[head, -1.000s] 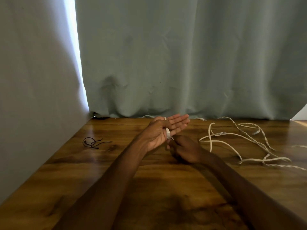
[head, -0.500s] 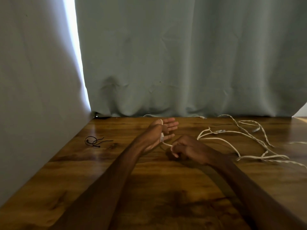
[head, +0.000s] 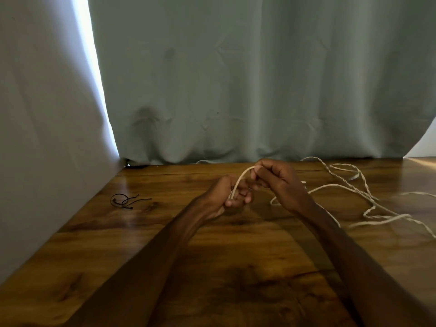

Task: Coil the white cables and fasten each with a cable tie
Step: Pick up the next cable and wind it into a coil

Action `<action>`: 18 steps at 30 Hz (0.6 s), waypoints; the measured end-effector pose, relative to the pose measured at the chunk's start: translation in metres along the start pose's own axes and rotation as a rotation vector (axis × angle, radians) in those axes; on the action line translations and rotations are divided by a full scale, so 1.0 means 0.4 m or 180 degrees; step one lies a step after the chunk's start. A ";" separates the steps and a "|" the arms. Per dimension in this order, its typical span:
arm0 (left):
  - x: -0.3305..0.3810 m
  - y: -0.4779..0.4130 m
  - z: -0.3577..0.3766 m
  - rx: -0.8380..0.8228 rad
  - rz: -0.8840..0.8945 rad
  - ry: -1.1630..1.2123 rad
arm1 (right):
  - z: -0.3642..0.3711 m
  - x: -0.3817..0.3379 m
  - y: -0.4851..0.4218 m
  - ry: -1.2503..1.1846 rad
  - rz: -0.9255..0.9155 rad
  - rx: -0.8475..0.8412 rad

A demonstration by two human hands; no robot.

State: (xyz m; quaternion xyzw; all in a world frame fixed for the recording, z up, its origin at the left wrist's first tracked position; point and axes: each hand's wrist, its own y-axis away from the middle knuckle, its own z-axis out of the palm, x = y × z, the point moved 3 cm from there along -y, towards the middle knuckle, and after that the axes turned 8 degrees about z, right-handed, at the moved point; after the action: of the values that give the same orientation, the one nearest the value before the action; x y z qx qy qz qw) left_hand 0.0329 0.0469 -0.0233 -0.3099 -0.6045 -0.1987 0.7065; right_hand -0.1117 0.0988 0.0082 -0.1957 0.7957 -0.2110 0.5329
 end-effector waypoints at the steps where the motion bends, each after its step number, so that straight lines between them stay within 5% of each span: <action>1: 0.005 0.001 0.015 -0.0061 -0.0087 0.0218 | -0.008 0.011 -0.003 0.0236 -0.0071 0.0222; 7: 0.022 0.005 0.044 -0.0350 -0.0044 0.1063 | -0.038 0.061 -0.018 0.1016 -0.0011 0.0728; 14: 0.028 0.033 0.061 -0.0731 0.0060 0.1225 | -0.014 0.093 -0.014 0.0564 0.0503 -0.0238; 18: 0.032 0.033 0.052 -0.0686 0.0093 0.1359 | 0.004 0.092 -0.001 0.0531 0.0711 -0.0276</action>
State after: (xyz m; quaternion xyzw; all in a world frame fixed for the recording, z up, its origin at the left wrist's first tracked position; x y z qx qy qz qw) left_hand 0.0289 0.0718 -0.0118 -0.3432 -0.4122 -0.3128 0.7839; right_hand -0.1233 0.0784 -0.0202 -0.1106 0.8624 -0.1314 0.4761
